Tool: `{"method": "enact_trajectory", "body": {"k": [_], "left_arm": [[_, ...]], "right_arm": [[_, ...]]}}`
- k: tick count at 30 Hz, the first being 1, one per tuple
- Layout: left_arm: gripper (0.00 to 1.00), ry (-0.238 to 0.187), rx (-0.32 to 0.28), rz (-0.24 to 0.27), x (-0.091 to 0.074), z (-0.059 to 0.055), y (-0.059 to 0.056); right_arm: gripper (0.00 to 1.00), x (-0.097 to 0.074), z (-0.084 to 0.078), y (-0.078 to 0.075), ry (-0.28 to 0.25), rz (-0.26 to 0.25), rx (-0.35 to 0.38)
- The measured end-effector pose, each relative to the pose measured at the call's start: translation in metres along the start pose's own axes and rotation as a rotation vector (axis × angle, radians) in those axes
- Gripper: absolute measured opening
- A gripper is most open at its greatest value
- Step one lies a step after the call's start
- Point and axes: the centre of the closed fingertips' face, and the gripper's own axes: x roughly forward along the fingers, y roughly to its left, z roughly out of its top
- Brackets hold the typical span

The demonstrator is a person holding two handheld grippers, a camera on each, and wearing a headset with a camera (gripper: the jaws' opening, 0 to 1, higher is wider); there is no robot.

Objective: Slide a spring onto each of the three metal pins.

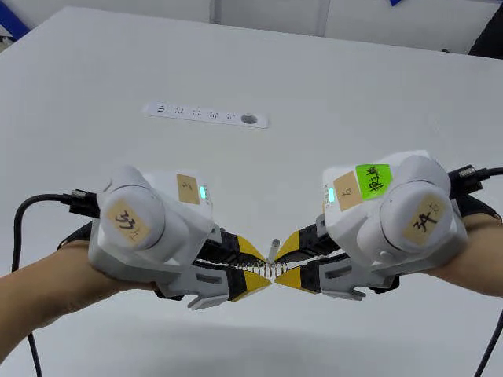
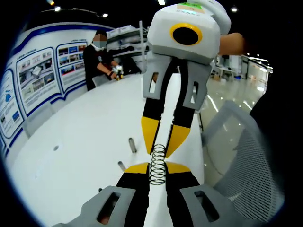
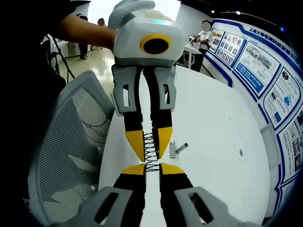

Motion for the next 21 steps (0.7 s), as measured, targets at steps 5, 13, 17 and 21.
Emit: {"method": "enact_trajectory", "body": {"k": [5,13,17,21], "left_arm": [[0.11,-0.003,0.028,-0.010,0.000,0.000,-0.003],[0.11,-0.004,0.043,-0.006,-0.008,-0.001,-0.002],[0.11,-0.016,0.054,-0.002,-0.012,0.001,-0.002],[0.11,-0.050,0.058,-0.008,-0.016,0.007,-0.004]], "right_arm": [[0.11,-0.001,0.000,0.002,-0.011,0.008,-0.019],[0.19,0.002,-0.005,0.002,-0.054,0.014,0.021],[0.15,-0.001,0.007,0.000,-0.193,0.035,0.141],[0.10,-0.007,0.005,-0.002,-0.218,0.049,0.149]]}}
